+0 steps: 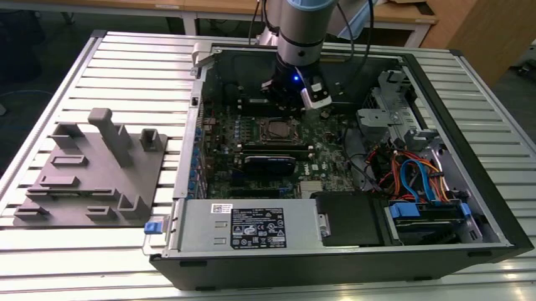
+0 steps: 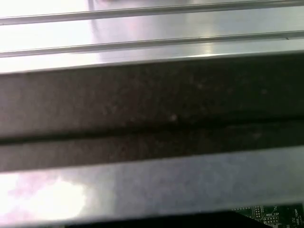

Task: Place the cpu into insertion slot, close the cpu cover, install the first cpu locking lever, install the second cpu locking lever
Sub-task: 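Install the first cpu locking lever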

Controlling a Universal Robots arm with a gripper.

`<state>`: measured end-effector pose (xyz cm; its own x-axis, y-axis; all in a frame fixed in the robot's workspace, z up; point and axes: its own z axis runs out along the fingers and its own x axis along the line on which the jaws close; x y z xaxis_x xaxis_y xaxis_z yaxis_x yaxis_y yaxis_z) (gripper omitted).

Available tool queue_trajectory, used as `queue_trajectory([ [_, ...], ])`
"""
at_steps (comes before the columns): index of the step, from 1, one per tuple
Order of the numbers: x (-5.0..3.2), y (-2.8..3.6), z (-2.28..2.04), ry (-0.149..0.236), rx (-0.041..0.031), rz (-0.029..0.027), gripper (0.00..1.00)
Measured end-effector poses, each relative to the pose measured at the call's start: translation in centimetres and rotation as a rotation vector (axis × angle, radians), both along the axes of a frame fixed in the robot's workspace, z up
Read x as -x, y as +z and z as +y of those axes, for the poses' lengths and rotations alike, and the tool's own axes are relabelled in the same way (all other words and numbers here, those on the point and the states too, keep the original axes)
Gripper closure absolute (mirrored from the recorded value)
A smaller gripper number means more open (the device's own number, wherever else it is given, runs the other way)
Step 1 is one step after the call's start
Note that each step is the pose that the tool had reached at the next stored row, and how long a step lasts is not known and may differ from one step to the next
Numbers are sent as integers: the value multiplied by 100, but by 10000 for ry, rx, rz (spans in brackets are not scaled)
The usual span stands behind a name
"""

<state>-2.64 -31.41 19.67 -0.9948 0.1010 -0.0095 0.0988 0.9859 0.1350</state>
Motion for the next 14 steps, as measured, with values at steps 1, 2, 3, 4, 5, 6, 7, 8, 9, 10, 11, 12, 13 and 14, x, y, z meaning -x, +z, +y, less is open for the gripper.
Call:
queue_trajectory([
  [1, 0, 0, 0, 0, 0, 0, 89],
  [2, 0, -1, 0, 0, -2, -1, 89],
  [3, 0, -1, 1, 0, -3, -1, 89],
  [4, 0, 1, 1, 0, -4, -2, 89],
  [5, 0, 4, 0, 0, -2, -1, 89],
  [6, 0, 7, 0, 0, -2, -1, 89],
  [7, 0, 12, 0, 0, -3, -1, 89],
  [8, 0, 16, 0, 0, -2, -1, 89],
  [9, 0, 21, 1, 0, -3, -1, 89],
  [10, 0, 26, 0, 0, -2, -1, 89],
  [11, 0, 29, 1, 0, -3, -2, 89],
  [12, -1, 31, 1, 1, -3, -2, 89],
  [13, -1, 31, 1, 1, -4, -3, 89],
  [14, -1, 31, 1, 1, -3, -3, 89],
])
